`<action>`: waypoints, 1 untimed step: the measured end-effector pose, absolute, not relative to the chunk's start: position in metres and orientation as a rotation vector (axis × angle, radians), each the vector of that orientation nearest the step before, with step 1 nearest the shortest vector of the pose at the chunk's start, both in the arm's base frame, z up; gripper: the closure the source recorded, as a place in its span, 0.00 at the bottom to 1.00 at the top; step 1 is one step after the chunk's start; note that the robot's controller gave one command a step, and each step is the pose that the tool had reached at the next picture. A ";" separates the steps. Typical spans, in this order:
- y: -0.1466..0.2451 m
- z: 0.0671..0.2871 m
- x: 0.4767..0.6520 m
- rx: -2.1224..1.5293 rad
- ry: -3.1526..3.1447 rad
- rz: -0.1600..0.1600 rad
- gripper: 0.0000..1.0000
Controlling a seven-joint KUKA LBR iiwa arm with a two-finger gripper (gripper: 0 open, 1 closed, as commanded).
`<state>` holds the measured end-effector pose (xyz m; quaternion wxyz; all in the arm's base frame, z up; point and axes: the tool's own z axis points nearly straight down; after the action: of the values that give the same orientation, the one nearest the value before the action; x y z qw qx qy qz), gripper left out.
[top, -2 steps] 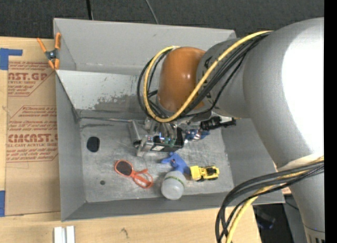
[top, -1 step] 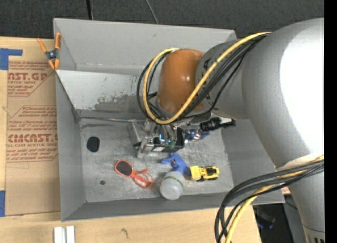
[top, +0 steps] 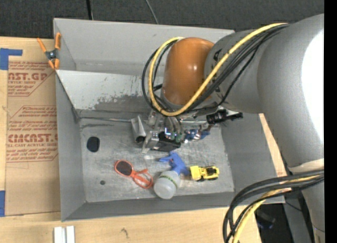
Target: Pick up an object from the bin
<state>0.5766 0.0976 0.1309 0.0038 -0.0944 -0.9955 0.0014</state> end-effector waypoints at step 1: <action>0.098 0.158 0.579 -0.296 -3.124 0.001 1.00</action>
Offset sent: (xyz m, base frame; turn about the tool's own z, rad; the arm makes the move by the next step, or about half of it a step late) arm 0.0050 0.0037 0.0309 0.0035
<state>0.5788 0.0980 0.1578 0.0019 -0.0945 -0.9955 0.0004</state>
